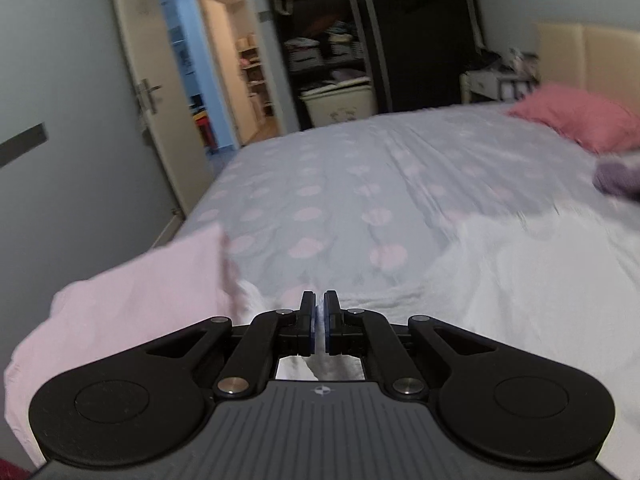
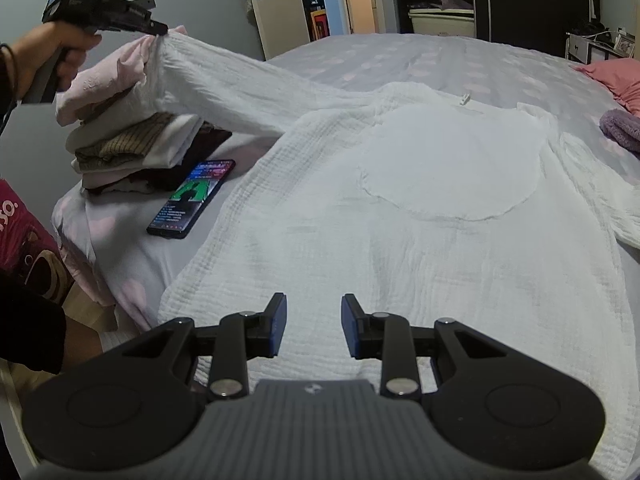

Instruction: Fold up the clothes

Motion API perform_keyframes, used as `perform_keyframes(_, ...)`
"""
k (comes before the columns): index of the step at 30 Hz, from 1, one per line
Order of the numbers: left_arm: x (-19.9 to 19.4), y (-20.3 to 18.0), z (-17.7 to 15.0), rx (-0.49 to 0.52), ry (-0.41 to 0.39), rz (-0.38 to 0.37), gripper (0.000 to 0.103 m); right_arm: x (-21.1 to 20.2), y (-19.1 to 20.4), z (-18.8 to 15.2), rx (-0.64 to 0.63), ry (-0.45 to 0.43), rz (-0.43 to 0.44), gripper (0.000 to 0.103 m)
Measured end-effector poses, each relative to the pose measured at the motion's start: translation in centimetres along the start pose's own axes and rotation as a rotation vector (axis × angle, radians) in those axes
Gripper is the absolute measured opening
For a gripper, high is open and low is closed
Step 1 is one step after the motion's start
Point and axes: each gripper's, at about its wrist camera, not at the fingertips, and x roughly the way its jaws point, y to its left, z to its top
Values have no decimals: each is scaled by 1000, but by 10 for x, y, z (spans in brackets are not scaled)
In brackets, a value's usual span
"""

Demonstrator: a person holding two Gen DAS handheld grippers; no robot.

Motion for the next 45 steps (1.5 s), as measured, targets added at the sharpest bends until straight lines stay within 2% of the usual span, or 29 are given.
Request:
perform_keyframes(4,-7,24,22,-45,-44,37,2,-1,-4,-2,15,0,-2,33)
perform_keyframes(10,12,18,36,20,9,70,2,-5,-1,2,14,-15,4,33)
perform_keyframes(13,20,16,37,7,45,52,2,-9,-1,3,14,-25,3,34)
perform_keyframes(20,10,-12,41,53,35,-18,2,-11,-5,4,22,-31,3,33)
perform_keyframes(25,-5,-58,48,113,20,-123,2,-14,-7,5,28,-42,2,34)
perform_keyframes(29,-15,-116,44,203,34,-240,2,-17,-11,5,41,-48,-7,33)
perform_keyframes(34,-24,-179,34,238,34,-376,2,-18,-12,6,49,-53,-11,34)
perform_keyframes(41,-17,-243,49,260,21,-433,2,-24,-12,6,49,-67,-7,34)
perform_keyframes(45,-10,-286,37,301,42,-477,3,-26,-17,4,57,-62,-18,34)
